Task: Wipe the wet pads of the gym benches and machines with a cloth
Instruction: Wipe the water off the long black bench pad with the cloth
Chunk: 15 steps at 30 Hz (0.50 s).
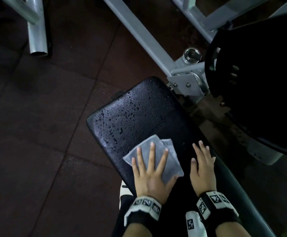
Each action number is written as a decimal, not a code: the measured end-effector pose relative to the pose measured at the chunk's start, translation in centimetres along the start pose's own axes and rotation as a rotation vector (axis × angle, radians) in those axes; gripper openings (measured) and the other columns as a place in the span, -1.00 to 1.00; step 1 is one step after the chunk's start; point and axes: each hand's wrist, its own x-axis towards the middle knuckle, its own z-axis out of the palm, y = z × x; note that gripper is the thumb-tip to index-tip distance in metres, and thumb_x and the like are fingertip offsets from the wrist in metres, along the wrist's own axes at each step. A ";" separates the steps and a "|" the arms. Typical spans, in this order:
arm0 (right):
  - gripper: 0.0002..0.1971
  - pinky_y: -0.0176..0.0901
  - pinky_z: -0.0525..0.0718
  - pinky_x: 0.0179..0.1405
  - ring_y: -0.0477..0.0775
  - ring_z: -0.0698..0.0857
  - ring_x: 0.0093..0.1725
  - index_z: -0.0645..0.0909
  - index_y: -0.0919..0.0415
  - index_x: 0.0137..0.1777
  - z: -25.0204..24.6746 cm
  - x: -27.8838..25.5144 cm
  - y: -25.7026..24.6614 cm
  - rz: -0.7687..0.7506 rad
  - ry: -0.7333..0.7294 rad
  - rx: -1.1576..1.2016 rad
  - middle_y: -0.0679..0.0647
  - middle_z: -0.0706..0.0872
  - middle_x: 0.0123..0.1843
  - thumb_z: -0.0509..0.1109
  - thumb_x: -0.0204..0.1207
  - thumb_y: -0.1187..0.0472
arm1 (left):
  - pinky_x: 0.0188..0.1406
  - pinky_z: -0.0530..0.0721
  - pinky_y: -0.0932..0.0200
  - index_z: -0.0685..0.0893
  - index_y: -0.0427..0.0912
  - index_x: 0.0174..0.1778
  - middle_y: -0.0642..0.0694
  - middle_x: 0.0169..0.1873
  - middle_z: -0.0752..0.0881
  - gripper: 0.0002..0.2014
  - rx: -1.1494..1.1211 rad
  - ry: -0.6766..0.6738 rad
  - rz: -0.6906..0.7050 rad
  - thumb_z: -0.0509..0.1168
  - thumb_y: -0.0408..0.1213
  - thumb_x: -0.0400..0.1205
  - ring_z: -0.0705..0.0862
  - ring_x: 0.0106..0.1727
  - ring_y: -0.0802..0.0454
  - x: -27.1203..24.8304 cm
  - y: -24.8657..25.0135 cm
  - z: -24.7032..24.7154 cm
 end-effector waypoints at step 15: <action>-0.49 -0.20 -0.36 0.56 -0.25 -0.18 0.63 0.20 -0.02 0.61 -0.4 -0.3 -0.1 0.000 -0.066 -0.001 -0.28 0.00 0.65 0.10 0.69 0.31 | 0.55 0.00 -0.50 0.29 -0.19 0.59 -0.28 0.67 0.01 -0.22 -0.169 0.232 -0.114 0.18 0.18 0.52 0.00 0.62 -0.51 -4.0 -4.3 1.7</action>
